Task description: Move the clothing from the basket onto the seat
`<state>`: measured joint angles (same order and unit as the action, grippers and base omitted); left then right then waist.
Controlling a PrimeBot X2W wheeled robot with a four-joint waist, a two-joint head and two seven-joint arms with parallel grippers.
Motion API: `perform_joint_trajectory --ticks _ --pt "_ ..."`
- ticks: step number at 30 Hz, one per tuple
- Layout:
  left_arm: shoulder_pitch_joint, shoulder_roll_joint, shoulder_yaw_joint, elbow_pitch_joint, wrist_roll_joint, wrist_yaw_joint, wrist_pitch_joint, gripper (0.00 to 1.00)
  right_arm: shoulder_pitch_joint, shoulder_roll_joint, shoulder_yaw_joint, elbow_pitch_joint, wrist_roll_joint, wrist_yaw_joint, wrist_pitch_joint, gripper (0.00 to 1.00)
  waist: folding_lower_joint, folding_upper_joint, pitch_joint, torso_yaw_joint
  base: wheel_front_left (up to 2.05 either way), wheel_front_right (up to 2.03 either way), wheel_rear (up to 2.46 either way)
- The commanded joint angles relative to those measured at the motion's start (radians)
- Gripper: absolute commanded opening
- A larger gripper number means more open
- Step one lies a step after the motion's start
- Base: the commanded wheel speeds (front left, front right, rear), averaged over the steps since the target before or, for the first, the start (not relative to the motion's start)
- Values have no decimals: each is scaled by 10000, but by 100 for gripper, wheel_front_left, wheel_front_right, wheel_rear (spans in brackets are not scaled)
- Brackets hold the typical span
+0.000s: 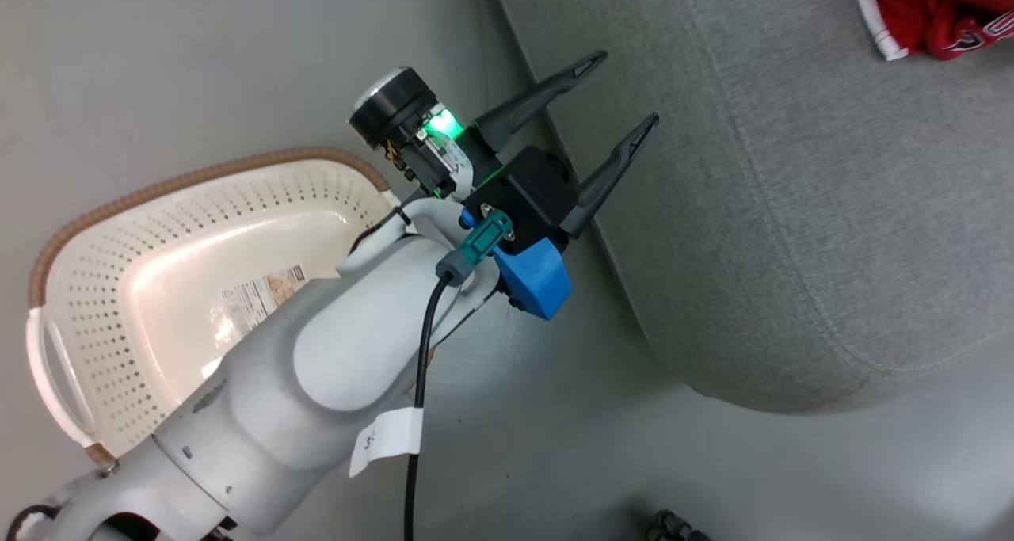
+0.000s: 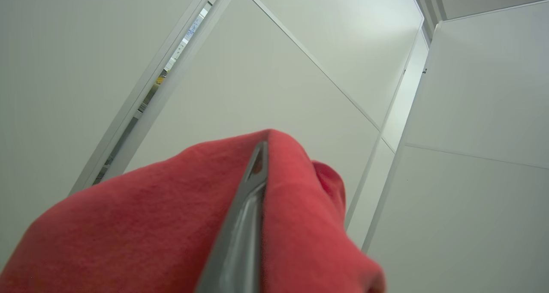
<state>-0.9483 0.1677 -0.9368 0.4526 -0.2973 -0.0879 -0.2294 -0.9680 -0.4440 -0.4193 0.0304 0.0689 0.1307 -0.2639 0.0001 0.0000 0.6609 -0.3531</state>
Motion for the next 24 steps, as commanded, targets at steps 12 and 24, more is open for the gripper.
perform_joint_trajectory --ticks 12,24 --pt "-732 593 45 -1082 262 172 528 100 99 -1230 -1213 1705 86 1 -7 0 -1 0 1721 207 0 0 0" --pt "-1005 803 -47 -1562 345 281 832 100 375 159 -683 3375 -458 1 -7 0 -1 0 2429 434 0 0 0"
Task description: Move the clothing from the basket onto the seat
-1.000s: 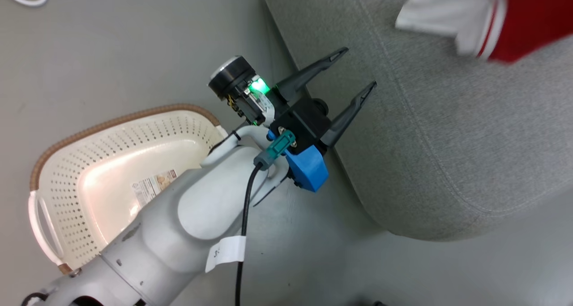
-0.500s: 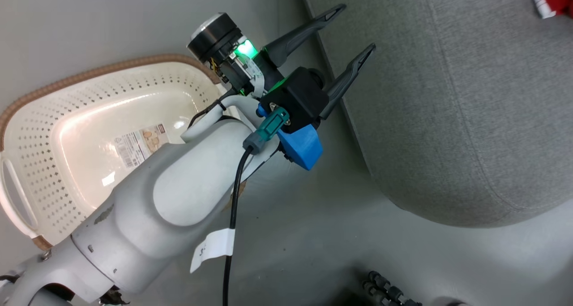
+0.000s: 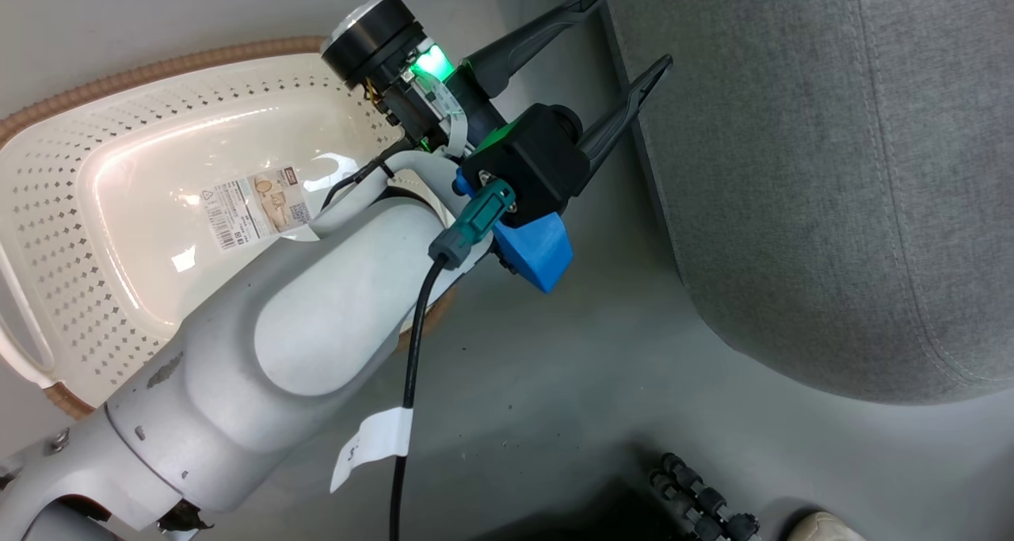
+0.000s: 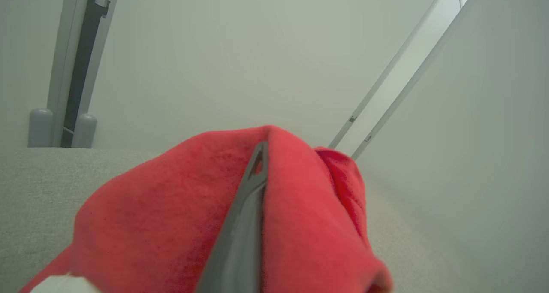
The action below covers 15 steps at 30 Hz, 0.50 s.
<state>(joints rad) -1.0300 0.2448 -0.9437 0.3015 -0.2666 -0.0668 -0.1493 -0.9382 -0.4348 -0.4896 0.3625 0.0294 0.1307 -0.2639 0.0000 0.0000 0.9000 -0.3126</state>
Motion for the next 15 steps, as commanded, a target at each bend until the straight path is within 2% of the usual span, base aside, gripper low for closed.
perform_joint_trajectory --ticks 1,5,8,9,10,15 --pt "-191 43 16 -69 38 80 30 100 135 172 66 186 -103 1 -7 0 0 0 67 44 0 0 0" --pt "-226 58 -13 -120 17 108 55 100 352 520 73 584 -176 1 -6 0 0 0 112 82 0 0 0" --pt "-205 51 -42 -112 -7 146 18 100 470 552 1 727 -58 1 -6 2 0 0 92 99 0 0 0" --pt "-192 57 -47 -92 -21 155 -5 100 544 556 -41 731 -9 1 -6 48 0 0 63 93 0 0 0" --pt "-182 51 -54 -69 -37 143 -30 100 604 526 -92 754 75 1 -6 100 0 0 32 92 0 0 0" --pt "-7 -32 -95 113 -144 193 -237 100 1303 579 -126 537 343 1 -6 100 0 0 -372 24 0 0 0"
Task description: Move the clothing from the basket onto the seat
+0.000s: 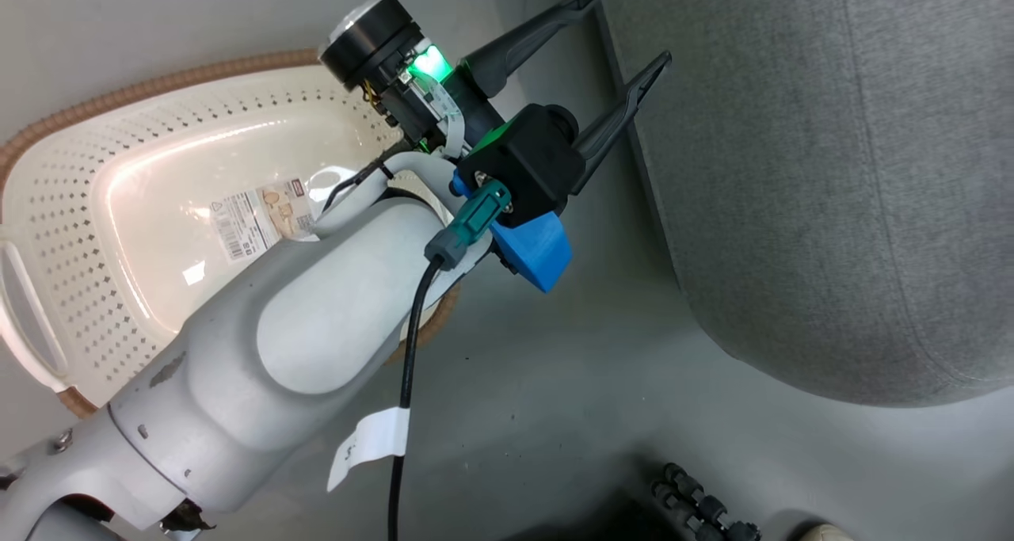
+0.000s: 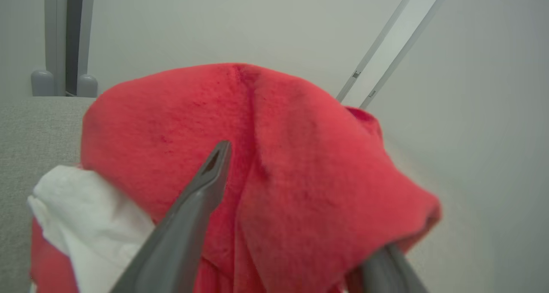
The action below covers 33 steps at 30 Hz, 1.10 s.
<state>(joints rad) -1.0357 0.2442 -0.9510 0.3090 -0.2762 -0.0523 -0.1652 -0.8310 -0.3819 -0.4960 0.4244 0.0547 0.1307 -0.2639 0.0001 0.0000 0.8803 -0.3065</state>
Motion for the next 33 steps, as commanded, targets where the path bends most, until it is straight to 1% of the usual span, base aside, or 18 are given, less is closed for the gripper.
perform_joint_trajectory --ticks 1,5,10,13,17,20,24,28,29,30,31,33 --pt "65 -45 -26 86 -63 49 -143 100 430 84 -92 -182 128 1 -6 100 -1 0 -284 -42 0 0 0" --pt "238 -141 14 319 -225 81 -382 100 1358 283 -255 -585 99 1 -6 100 -1 0 -842 -65 0 0 0" --pt "606 -258 232 668 -525 220 -727 100 2190 567 -138 -1260 47 1 -6 100 -1 0 -1752 -29 0 0 0" --pt "954 -344 480 893 -774 348 -897 100 2550 782 82 -1877 -6 1 -8 100 -1 0 -2352 124 0 0 0" --pt "1415 -348 1012 1155 -1079 544 -1002 100 2999 1091 738 -2623 -209 1 -6 100 -1 0 -3122 434 0 0 0" --pt "1831 -371 1740 858 -1161 730 -1004 100 3222 1272 1406 -3016 -289 1 -5 100 -1 0 -3584 701 0 0 0" --pt "2574 -417 2842 438 -1009 849 -1008 100 3385 1428 2356 -3202 -355 1 -6 100 -1 0 -4190 1089 0 0 0" --pt "3454 -531 4004 131 -770 809 -1010 100 3580 1606 3227 -3128 -342 1 -6 100 -1 0 -4773 1486 0 0 0" --pt "3454 -531 4004 131 -770 809 -1010 100 3580 1606 3227 -3128 -342 1 -6 100 -1 0 -4773 1486 0 0 0" --pt "3685 -572 4305 64 -696 790 -1010 100 3603 1659 3430 -3084 -325 1 -8 100 -1 0 -4909 1568 0 0 0" --pt "4140 -681 4900 -81 -508 729 -1011 100 3690 1772 3738 -3004 -293 1 -6 100 -1 0 -5185 1723 0 0 0" --pt "4629 -799 5463 -211 -315 645 -1011 100 3834 1909 3992 -2898 -263 1 -6 100 -1 0 -5449 1880 0 0 0"
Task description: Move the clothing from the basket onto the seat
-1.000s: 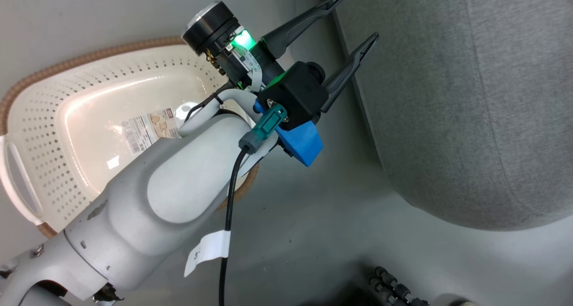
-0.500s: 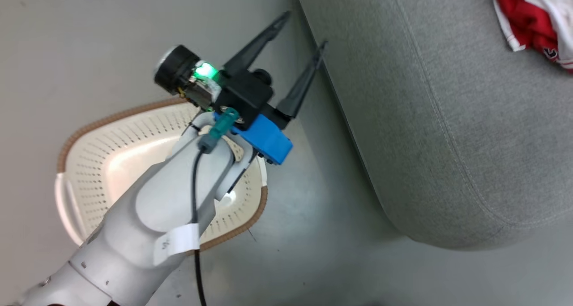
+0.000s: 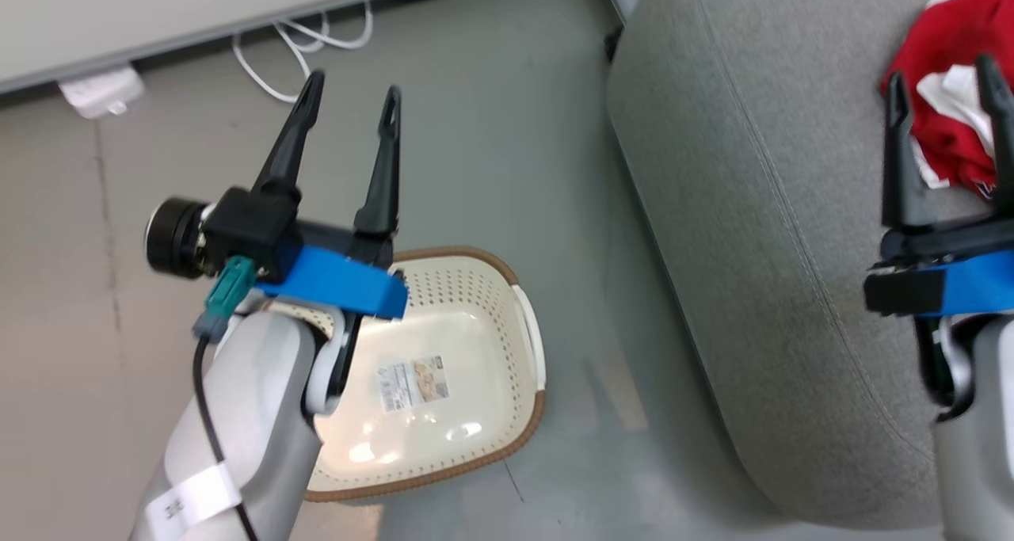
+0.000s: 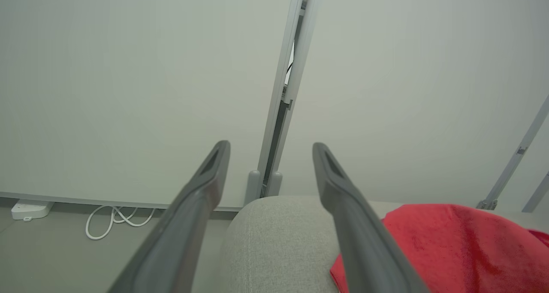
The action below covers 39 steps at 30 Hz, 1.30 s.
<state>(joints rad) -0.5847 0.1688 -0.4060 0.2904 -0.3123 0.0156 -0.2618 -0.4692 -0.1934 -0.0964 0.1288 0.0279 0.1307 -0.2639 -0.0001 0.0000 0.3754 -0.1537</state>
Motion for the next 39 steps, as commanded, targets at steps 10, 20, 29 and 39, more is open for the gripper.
perform_joint_trajectory --ticks 10,20,29,39 --pt "2407 -708 2424 -582 913 -627 -44 100 1278 543 568 549 221 1 -5 100 1 0 -1753 955 0 0 0" --pt "4149 -1115 3663 -635 1364 -1047 -46 100 2662 868 562 811 412 1 -6 100 1 0 -2858 1282 0 0 0" --pt "4966 -1185 3813 -551 1260 -1181 -47 100 3602 1131 384 935 594 1 -6 100 1 0 -3387 1545 0 0 0" --pt "5302 -1185 3630 -284 1073 -1131 -47 100 4235 1354 115 1030 686 1 -6 100 1 0 -3710 1806 0 0 0"
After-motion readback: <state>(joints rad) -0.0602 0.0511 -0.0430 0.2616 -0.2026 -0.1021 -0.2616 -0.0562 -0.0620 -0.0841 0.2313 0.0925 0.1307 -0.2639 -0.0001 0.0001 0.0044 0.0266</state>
